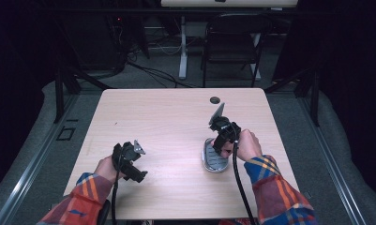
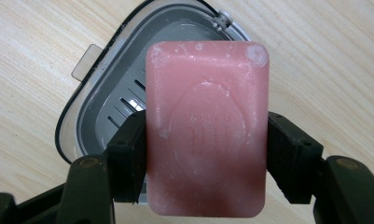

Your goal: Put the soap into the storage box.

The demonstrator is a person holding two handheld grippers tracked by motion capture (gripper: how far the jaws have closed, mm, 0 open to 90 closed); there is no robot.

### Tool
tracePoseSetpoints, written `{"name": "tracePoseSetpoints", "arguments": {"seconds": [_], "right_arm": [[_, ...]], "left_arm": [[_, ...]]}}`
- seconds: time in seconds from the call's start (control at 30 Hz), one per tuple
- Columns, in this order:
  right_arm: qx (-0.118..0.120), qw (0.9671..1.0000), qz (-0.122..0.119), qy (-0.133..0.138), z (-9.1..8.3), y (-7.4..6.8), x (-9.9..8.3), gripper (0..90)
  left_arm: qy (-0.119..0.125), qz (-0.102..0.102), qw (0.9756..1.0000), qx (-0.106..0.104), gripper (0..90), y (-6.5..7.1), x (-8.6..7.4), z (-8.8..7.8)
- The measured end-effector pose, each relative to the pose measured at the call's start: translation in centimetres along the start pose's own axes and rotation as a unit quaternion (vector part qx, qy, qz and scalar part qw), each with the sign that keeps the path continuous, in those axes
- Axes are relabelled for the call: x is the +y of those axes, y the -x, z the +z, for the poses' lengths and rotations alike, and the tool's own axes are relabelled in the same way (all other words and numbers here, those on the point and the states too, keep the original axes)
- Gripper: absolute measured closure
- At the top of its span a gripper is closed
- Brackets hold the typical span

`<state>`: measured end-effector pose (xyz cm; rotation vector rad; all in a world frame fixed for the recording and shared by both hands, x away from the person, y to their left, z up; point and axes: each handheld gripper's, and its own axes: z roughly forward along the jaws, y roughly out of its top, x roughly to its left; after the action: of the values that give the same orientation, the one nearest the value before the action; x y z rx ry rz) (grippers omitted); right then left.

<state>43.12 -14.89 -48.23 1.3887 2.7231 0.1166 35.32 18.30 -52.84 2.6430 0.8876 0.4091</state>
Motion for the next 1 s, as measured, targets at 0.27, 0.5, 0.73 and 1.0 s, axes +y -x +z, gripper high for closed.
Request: {"name": "tracePoseSetpoints", "arguments": {"seconds": [0.27,0.5,0.73,1.0], "right_arm": [[-0.004,0.9999,-0.005,-0.009,0.4,-0.7,0.6,36.8],[-0.010,0.9998,0.006,-0.015,0.9,-1.3,1.1,36.7],[-0.021,0.9994,0.008,-0.028,1.2,-1.7,1.7,36.7],[-0.010,0.9996,0.021,-0.014,1.2,-2.1,1.7,35.5]], "left_arm": [[-0.003,0.001,1.0000,0.000,0.1,0.0,0.0,0.1],[-0.003,0.002,1.0000,-0.003,0.1,0.0,0.0,0.1],[0.000,-0.001,1.0000,0.001,0.1,0.0,-0.2,0.0],[-0.004,0.003,1.0000,-0.001,0.1,0.1,-0.2,0.0]]}}
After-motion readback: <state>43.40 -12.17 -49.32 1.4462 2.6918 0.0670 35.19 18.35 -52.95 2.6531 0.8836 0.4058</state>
